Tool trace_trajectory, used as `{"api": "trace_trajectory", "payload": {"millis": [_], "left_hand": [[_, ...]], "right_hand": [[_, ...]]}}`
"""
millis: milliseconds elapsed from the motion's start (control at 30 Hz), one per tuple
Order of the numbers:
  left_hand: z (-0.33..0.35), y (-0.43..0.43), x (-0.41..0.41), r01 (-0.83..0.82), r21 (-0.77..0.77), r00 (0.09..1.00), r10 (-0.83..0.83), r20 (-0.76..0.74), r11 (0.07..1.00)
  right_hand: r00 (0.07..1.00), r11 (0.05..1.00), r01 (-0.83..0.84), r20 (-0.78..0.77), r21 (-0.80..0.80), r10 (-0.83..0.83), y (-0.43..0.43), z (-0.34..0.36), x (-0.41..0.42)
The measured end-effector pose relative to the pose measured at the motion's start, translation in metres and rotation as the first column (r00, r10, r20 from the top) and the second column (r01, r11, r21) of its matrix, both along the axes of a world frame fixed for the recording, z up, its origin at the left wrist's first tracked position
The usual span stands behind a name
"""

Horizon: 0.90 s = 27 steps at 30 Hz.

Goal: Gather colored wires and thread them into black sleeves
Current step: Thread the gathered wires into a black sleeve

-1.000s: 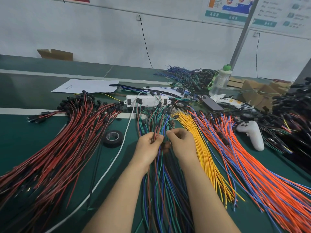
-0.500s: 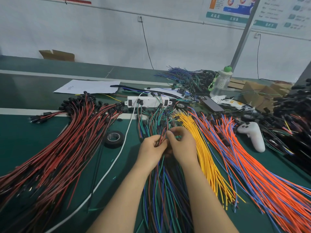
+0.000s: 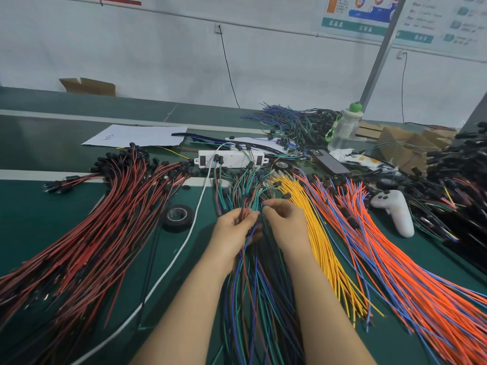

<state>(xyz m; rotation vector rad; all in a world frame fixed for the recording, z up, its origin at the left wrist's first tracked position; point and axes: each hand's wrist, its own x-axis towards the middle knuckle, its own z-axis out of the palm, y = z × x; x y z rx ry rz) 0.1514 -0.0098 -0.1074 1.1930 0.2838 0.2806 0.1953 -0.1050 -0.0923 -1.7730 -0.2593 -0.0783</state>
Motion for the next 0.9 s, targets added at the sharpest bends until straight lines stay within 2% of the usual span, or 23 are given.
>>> {"api": "trace_trajectory", "payload": {"millis": [200,367,433,567,667,733,800,867,900], "left_hand": [[0.001,-0.003,-0.005,0.054,0.166,0.998,-0.057,0.014,0.985],[0.003,-0.002,-0.003,0.018,0.073,1.0,-0.018,0.0,0.997],[0.003,-0.002,-0.003,0.023,0.08,1.0,-0.023,-0.001,0.997],[0.003,-0.004,-0.003,0.021,0.128,0.999,-0.018,-0.028,0.992],[0.006,-0.001,-0.005,0.111,0.157,0.992,-0.1,-0.073,0.981],[0.01,0.002,-0.006,0.214,0.069,0.97,-0.204,-0.13,0.974],[0.014,0.004,-0.007,0.277,-0.114,0.944,-0.292,-0.152,0.954],[0.018,0.01,-0.008,0.286,-0.312,0.942,-0.325,-0.081,0.906],[0.02,0.014,-0.008,0.276,-0.401,0.951,-0.309,-0.019,0.873]], "right_hand": [[0.991,0.998,-0.06,-0.115,0.02,0.062,0.0,-0.001,-0.001],[0.989,0.987,-0.065,-0.126,0.144,0.083,-0.001,-0.002,-0.001],[0.99,0.984,-0.057,-0.121,0.17,0.078,0.0,-0.003,-0.002],[0.994,0.993,-0.029,-0.101,0.11,0.041,0.002,-0.004,-0.003],[1.0,1.0,-0.01,-0.02,-0.021,0.009,0.001,-0.001,-0.002],[0.998,0.996,-0.036,0.051,-0.082,0.04,0.003,0.001,-0.003],[0.991,0.991,-0.101,0.073,-0.093,0.108,0.005,0.004,-0.006],[0.988,0.991,-0.119,0.09,-0.068,0.125,0.003,0.006,-0.007],[0.992,0.994,-0.049,0.114,-0.102,0.061,-0.002,0.006,-0.005]]}}
